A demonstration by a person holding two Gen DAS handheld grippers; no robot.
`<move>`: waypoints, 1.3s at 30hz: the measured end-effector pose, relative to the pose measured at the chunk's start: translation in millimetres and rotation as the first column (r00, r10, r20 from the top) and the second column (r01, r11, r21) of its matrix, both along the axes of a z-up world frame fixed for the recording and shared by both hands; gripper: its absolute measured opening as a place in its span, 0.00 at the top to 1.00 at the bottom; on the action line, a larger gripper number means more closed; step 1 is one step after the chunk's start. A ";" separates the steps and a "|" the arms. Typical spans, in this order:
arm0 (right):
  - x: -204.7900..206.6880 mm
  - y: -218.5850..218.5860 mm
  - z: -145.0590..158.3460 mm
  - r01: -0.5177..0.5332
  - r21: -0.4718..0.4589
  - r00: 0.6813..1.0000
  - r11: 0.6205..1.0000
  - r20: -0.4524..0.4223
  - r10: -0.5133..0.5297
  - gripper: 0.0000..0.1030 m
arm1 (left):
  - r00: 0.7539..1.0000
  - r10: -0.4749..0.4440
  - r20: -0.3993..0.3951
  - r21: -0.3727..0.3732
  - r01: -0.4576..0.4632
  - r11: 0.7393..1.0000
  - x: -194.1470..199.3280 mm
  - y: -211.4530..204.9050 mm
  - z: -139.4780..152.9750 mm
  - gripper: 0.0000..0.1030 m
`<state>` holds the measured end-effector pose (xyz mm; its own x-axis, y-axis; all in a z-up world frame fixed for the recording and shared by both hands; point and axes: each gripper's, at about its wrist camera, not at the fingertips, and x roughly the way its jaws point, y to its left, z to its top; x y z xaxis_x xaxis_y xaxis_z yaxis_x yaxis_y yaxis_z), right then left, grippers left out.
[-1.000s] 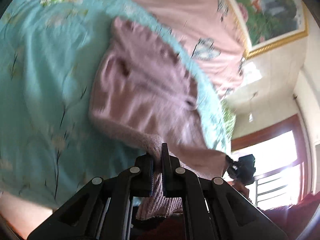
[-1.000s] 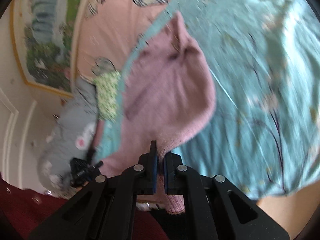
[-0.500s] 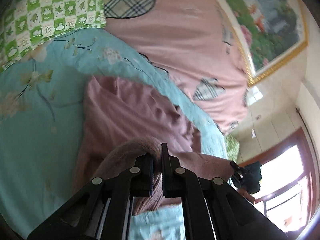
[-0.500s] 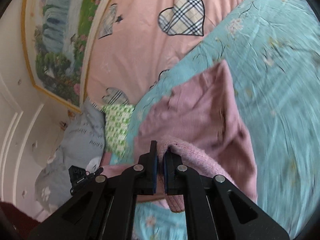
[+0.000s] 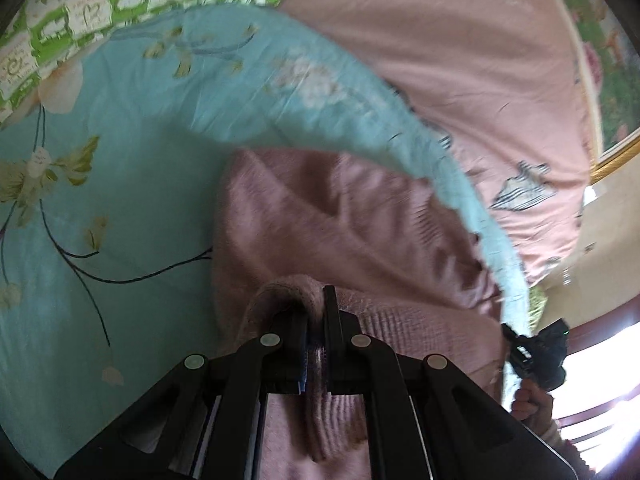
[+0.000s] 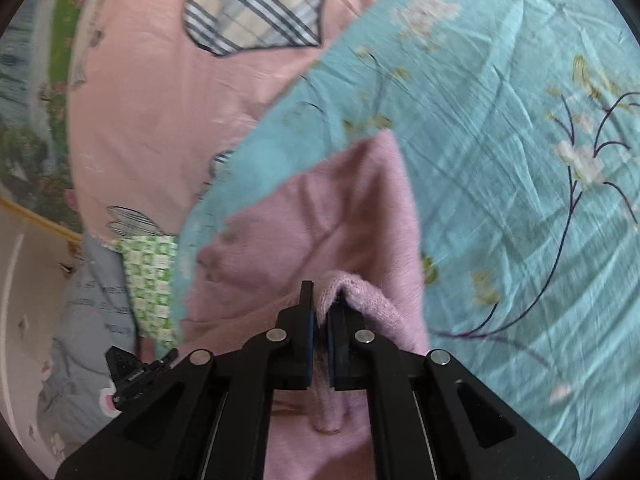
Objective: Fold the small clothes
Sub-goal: 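Lift the hem with both grippers and fold it toward the collar, then open both grippers and withdraw them from the folded sweater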
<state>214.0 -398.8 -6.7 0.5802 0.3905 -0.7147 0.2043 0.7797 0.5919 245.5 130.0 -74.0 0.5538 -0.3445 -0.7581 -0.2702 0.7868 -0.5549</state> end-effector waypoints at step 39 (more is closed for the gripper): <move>79.3 56.3 18.4 -0.125 -0.481 0.991 0.868 -0.025 0.130 0.73 | 0.993 -0.103 -0.057 0.433 0.117 0.894 91.7 -59.8 28.5 0.69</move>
<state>293.3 -342.5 11.7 0.5555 0.0708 -0.8285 0.0805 0.9871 0.1383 337.2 70.1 -45.5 0.5051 -0.0339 -0.8624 -0.1796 0.9732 -0.1435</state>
